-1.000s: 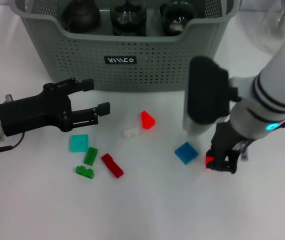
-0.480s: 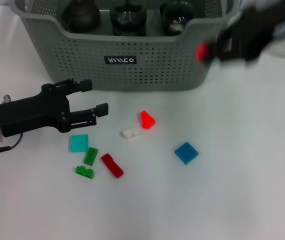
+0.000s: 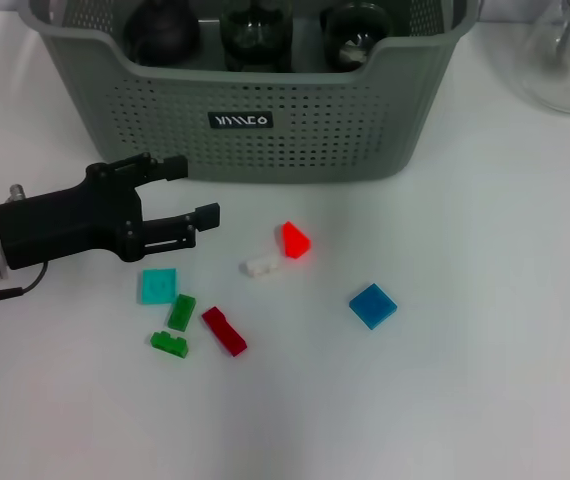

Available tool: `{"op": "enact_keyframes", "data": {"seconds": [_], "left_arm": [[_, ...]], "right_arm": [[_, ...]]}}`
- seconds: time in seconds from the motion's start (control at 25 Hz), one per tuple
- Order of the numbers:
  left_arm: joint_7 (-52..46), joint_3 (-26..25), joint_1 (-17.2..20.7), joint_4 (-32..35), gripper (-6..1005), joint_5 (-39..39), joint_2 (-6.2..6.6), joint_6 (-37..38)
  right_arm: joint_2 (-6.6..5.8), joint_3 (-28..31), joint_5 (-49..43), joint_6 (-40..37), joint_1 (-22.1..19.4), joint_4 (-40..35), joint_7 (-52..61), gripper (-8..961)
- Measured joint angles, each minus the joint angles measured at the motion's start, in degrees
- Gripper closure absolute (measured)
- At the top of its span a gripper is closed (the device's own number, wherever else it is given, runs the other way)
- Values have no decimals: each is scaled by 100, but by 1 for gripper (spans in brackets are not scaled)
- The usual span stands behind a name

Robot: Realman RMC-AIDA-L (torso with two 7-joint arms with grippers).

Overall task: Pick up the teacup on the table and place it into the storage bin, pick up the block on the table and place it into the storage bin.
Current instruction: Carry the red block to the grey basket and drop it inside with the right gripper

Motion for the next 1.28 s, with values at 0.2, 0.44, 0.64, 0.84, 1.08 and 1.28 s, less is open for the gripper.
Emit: {"op": "enact_keyframes", "data": {"seconds": [0.2,0.44,0.64,0.84,1.08,1.28], "left_arm": [[-9,-7,-49,-3,172,-22,5,5],[2,-19,-64,-11,172,-36,12,-18],[2,-22,-49,-11,172,-47,12,-20],[1,-22,-25,-11,171,-51,12,-29],[1,-31,-13,-11,171,-51,12,-35],[0,-31,16,-11,171,-52,12,-39]], "right_arm": [[175,-482,-1345,1145,515,705,-140,664],[403,-995,-2089,2573,898,1867,-440,648],[552,-1277,-2130,3482,1051,2710,-760,635],[690,-1526,-2134,4084,1059,3066,-862,621],[760,-1683,-2139,4270,1018,3107,-854,605],[787,-1716,-2396,4284,1003,3111,-685,591]]}}
